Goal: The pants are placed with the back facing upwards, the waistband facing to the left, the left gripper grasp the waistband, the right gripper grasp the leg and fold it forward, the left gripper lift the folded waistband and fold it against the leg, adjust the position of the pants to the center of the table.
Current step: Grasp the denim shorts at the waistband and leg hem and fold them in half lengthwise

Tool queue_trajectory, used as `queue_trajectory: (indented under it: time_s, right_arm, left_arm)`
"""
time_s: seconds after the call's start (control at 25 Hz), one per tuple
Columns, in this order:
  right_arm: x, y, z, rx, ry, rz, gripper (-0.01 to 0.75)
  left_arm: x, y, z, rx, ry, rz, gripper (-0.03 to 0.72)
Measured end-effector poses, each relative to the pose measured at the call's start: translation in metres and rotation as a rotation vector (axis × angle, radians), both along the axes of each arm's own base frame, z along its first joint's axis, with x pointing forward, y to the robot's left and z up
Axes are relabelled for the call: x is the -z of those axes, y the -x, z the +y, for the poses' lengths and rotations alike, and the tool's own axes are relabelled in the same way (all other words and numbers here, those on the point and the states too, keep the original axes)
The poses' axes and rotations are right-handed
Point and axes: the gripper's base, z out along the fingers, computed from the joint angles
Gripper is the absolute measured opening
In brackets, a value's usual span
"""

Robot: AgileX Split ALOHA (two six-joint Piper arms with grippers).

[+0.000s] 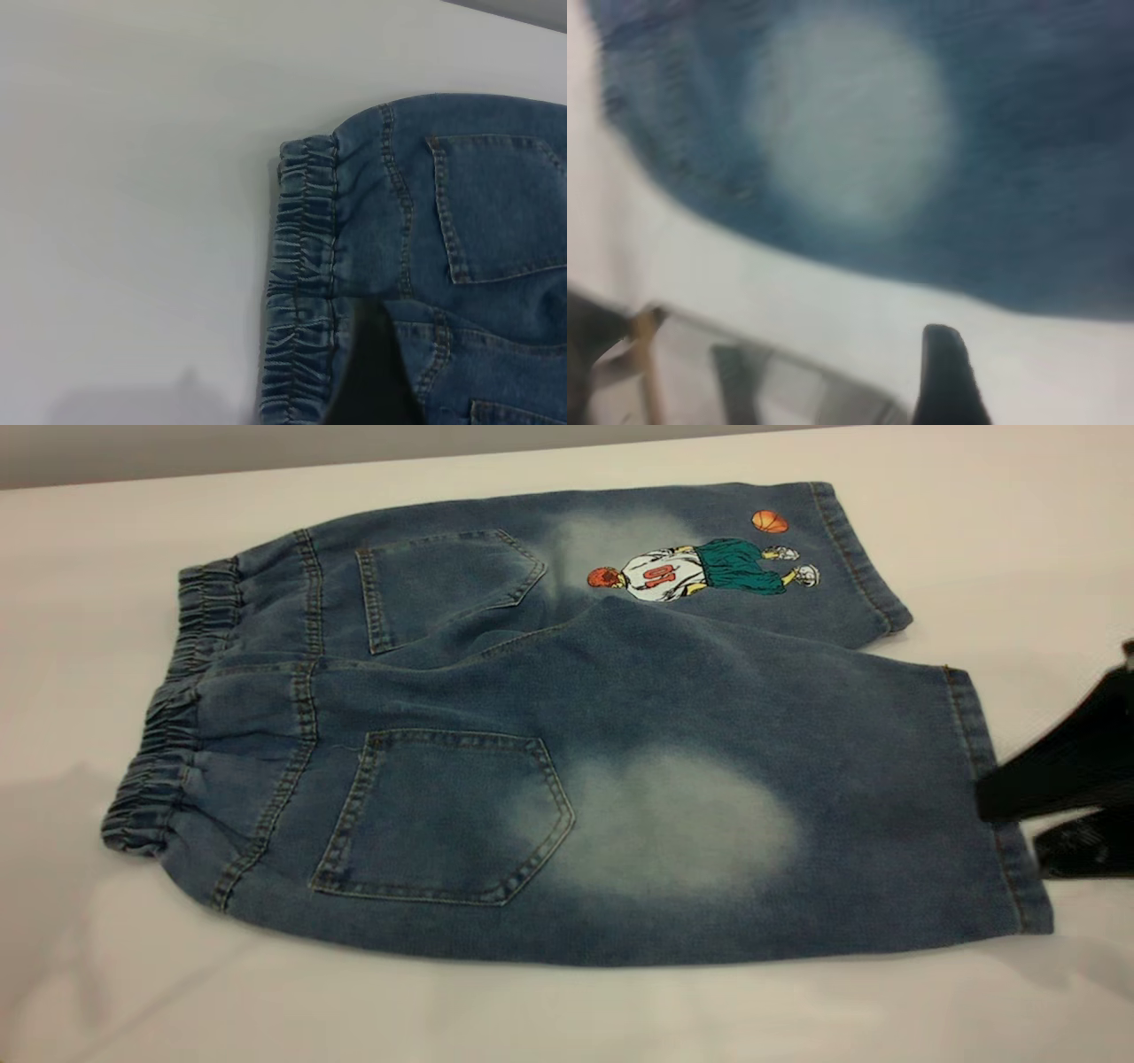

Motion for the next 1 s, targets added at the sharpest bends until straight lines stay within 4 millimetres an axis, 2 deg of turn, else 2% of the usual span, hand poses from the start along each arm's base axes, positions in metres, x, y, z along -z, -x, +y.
queue_trajectory:
  time_s: [0.4, 0.68, 1.0]
  right_arm:
    - [0.023, 0.005, -0.009, 0.032, 0.117, 0.125, 0.39]
    - [0.031, 0.003, -0.009, 0.045, 0.124, 0.097, 0.39]
    - [0.04, 0.001, -0.008, 0.085, 0.085, 0.141, 0.39]
  left_arm:
    - [0.0, 0.0, 0.0, 0.0, 0.0, 0.0, 0.467]
    - [0.0, 0.0, 0.0, 0.0, 0.0, -0.001, 0.467]
    - [0.0, 0.0, 0.0, 0.0, 0.0, -0.001, 0.467]
